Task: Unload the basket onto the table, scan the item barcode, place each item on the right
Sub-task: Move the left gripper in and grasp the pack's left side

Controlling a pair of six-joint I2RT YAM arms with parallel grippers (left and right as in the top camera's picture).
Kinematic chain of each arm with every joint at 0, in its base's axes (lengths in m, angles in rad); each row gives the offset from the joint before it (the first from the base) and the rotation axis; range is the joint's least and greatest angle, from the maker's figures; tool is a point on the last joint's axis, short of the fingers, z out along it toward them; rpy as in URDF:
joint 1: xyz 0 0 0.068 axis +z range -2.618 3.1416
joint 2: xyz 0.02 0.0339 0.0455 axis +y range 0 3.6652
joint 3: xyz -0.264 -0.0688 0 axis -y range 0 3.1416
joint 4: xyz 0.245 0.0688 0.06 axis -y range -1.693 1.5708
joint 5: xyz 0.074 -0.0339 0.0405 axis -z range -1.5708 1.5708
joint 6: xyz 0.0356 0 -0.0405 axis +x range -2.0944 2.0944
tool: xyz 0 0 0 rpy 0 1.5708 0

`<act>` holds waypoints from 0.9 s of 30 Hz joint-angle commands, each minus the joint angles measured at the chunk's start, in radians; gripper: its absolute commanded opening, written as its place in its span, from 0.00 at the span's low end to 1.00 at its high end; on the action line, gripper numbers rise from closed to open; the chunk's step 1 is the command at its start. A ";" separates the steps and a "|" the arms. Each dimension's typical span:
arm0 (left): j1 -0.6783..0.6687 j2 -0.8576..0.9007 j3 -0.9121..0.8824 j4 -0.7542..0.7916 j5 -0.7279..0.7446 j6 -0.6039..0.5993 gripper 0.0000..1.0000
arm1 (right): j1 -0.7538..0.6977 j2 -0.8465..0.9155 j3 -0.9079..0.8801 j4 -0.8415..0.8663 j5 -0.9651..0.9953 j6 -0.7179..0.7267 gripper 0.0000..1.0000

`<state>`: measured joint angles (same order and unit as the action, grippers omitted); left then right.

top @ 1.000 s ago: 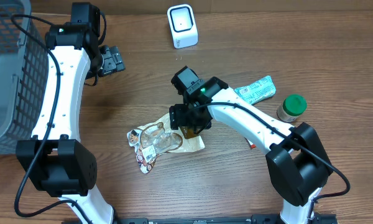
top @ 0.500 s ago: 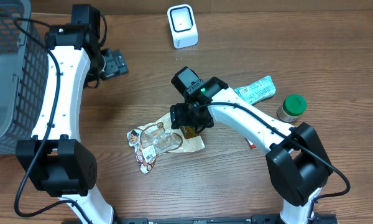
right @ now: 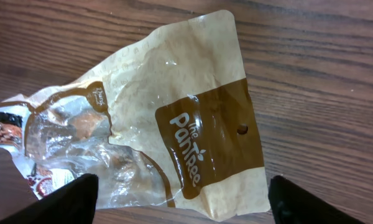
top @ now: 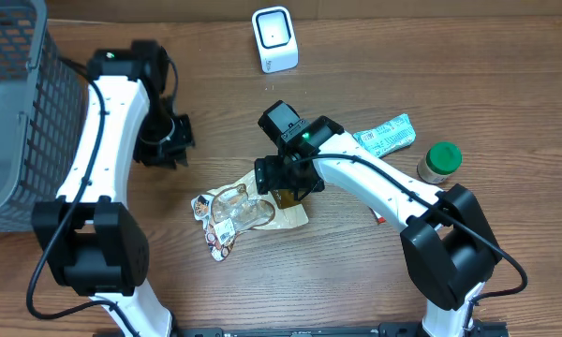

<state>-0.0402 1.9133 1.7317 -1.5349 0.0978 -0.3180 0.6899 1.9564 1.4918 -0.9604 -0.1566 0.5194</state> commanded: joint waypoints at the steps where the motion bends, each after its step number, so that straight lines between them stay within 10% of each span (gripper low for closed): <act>1: -0.023 -0.004 -0.119 0.011 0.014 0.015 0.07 | 0.006 -0.026 -0.007 0.004 0.007 -0.005 0.91; 16: -0.045 -0.043 -0.354 0.088 0.034 0.053 0.04 | 0.006 -0.024 -0.007 0.007 0.006 -0.005 0.92; 27: -0.082 -0.412 -0.405 0.136 0.100 0.005 0.10 | 0.006 -0.024 -0.105 0.110 0.006 0.000 0.96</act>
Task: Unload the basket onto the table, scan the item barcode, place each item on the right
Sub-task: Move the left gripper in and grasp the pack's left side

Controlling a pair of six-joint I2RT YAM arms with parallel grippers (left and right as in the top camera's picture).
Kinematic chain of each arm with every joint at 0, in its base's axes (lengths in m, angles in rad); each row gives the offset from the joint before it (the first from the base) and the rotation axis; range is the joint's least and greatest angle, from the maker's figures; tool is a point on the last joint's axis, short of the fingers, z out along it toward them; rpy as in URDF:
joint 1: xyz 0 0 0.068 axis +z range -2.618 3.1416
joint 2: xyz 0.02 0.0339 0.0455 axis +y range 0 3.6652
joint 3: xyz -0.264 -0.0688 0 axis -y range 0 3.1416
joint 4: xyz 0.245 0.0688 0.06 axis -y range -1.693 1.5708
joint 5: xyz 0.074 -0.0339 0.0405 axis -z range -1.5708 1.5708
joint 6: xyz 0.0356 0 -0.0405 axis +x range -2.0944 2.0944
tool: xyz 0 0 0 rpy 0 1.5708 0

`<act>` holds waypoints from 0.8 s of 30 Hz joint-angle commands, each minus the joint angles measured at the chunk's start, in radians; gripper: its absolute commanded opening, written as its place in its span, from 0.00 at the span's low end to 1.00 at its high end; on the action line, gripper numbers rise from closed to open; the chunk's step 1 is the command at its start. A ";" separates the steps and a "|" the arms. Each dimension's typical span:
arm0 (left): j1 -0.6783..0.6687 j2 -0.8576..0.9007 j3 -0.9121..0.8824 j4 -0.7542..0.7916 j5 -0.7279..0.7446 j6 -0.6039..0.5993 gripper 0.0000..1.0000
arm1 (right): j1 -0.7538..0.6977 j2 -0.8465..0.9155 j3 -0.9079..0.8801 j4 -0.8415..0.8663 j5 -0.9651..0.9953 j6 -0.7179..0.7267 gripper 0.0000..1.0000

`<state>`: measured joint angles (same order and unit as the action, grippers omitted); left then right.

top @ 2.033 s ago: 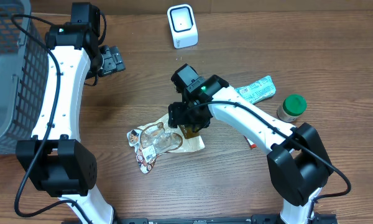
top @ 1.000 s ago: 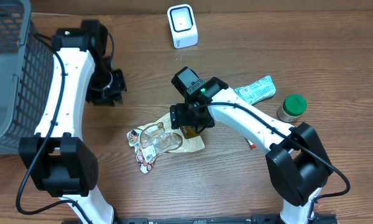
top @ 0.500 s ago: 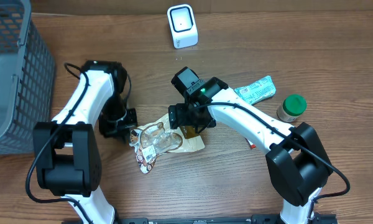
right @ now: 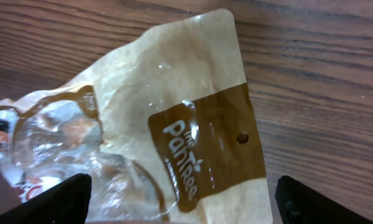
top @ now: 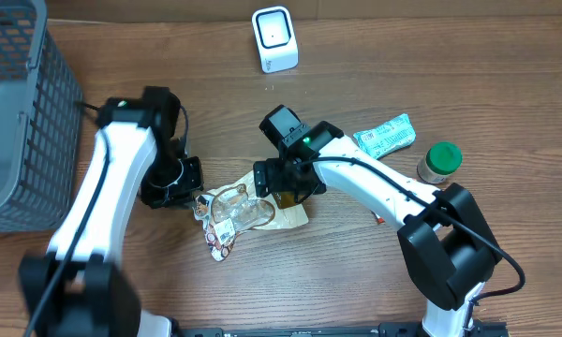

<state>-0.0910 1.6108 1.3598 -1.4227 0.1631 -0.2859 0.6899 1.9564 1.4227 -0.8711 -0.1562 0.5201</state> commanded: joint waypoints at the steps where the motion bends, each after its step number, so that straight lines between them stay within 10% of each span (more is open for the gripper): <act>1: -0.042 -0.135 -0.047 0.040 0.032 -0.034 0.17 | 0.006 -0.024 -0.047 0.035 0.004 -0.001 0.97; 24: -0.102 -0.158 -0.483 0.471 -0.016 -0.212 0.31 | 0.010 -0.023 -0.077 0.074 -0.029 -0.001 1.00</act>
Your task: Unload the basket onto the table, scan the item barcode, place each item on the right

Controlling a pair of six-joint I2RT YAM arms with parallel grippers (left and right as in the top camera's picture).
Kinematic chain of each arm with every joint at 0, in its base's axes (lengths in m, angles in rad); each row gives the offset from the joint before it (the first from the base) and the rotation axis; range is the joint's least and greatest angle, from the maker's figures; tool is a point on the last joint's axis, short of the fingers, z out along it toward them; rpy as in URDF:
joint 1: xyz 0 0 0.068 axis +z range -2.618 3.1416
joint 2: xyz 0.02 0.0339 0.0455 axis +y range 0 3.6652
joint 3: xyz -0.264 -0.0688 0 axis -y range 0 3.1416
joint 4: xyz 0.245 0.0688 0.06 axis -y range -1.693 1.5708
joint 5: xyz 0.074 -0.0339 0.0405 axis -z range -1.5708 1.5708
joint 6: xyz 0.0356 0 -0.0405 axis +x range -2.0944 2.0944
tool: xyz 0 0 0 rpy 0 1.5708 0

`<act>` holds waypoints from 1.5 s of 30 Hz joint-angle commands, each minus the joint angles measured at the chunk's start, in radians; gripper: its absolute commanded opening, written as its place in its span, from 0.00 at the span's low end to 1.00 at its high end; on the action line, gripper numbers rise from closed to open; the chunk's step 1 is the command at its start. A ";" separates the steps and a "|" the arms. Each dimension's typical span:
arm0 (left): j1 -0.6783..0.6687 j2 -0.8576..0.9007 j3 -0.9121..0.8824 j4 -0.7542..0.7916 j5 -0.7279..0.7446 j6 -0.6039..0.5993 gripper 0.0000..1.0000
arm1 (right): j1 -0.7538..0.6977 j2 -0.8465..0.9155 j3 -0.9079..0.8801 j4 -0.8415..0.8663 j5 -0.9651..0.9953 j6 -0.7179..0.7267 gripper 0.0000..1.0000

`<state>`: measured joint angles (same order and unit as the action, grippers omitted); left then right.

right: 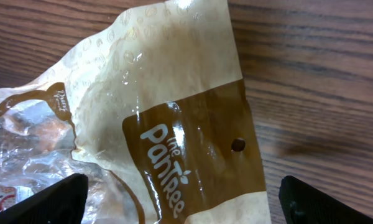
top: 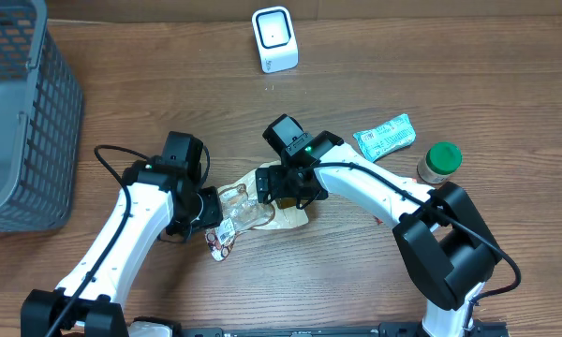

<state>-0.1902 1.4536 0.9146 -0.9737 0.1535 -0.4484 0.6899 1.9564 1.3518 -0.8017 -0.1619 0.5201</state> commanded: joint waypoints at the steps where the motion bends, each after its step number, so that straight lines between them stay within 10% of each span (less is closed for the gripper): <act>1: -0.003 -0.001 -0.048 0.036 -0.008 -0.057 0.32 | 0.010 -0.023 -0.006 0.005 -0.024 -0.001 1.00; 36: -0.003 0.000 -0.167 0.196 -0.112 -0.177 0.22 | 0.011 -0.013 -0.006 0.008 -0.023 -0.001 1.00; 40: -0.003 -0.001 -0.163 0.196 -0.101 -0.175 0.08 | 0.011 -0.013 -0.006 0.008 -0.023 -0.001 1.00; 45: -0.002 -0.001 -0.115 0.164 -0.100 -0.176 0.30 | 0.011 -0.013 -0.006 0.008 -0.023 -0.001 1.00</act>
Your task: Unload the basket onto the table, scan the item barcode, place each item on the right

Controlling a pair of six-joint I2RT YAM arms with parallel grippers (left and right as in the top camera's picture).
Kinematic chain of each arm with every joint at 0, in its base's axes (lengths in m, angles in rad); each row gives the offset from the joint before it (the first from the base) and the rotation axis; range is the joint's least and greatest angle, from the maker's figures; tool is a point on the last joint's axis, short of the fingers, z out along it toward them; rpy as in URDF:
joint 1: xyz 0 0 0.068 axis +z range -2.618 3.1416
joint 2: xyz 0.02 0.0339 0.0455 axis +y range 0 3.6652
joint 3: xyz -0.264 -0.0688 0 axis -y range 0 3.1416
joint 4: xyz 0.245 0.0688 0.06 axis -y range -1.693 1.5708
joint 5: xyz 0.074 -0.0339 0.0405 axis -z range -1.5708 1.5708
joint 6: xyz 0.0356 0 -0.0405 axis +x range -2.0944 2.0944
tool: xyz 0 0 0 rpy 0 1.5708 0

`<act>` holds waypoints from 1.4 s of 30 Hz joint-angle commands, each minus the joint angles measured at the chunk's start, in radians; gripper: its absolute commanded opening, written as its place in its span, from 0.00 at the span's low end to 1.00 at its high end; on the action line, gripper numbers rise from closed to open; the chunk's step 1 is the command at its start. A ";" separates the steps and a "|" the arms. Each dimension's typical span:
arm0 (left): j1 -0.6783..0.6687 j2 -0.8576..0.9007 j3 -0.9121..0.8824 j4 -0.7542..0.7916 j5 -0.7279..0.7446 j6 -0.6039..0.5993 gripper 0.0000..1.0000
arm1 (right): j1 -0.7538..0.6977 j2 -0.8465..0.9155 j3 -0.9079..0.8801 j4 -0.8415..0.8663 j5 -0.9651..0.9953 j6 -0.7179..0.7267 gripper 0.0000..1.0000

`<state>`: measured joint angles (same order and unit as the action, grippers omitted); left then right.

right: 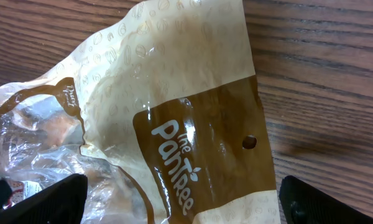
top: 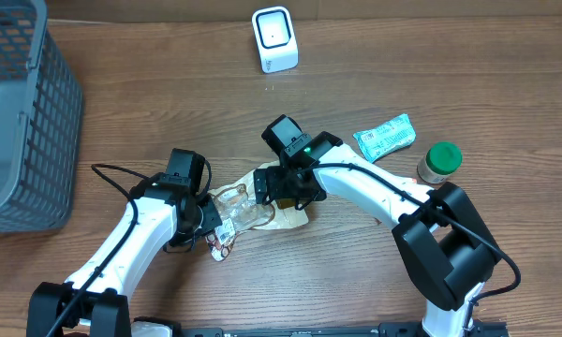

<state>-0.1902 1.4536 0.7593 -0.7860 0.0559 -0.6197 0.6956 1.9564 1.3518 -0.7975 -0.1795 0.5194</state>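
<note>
A tan and brown "The Pantree" snack pouch [top: 253, 212] with a clear window lies flat on the table, seen close up as the pouch [right: 174, 118] in the right wrist view. My right gripper [top: 281, 187] hovers just above its brown end. That right gripper [right: 193, 214] is open wide, one finger [right: 50, 199] on either side of the pouch. My left gripper [top: 209, 221] sits at the pouch's left, clear end; its jaws are hidden under the wrist. The white barcode scanner [top: 274, 39] stands at the back of the table.
A grey mesh basket [top: 19, 103] fills the back left corner. A green-and-white packet [top: 384, 137] and a green-lidded jar [top: 439, 161] lie to the right of my right arm. The table is brown wood.
My left arm has shifted slightly, its gripper still at the pouch's left end. In the right wrist view the pouch sits a little further right. The right gripper stays open.
My left gripper was first beside the basket, far from the pouch. It then stood just left of the pouch, then at its clear end, where it is now. My right gripper stayed open over the brown end and came closer.
</note>
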 commanded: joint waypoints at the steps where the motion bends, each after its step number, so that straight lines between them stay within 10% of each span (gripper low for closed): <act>1: -0.002 -0.001 0.060 -0.043 -0.003 -0.004 0.35 | 0.005 -0.013 -0.006 0.004 -0.005 0.000 1.00; 12: -0.002 0.008 0.076 -0.006 -0.044 0.014 0.53 | 0.005 -0.013 -0.006 0.011 -0.005 0.000 1.00; 42: -0.023 0.301 0.076 0.080 0.023 0.021 0.48 | 0.005 -0.013 -0.176 0.237 -0.288 0.053 0.99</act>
<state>-0.2096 1.6806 0.8825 -0.7090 0.1204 -0.6182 0.6952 1.9427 1.2247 -0.5823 -0.3340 0.5507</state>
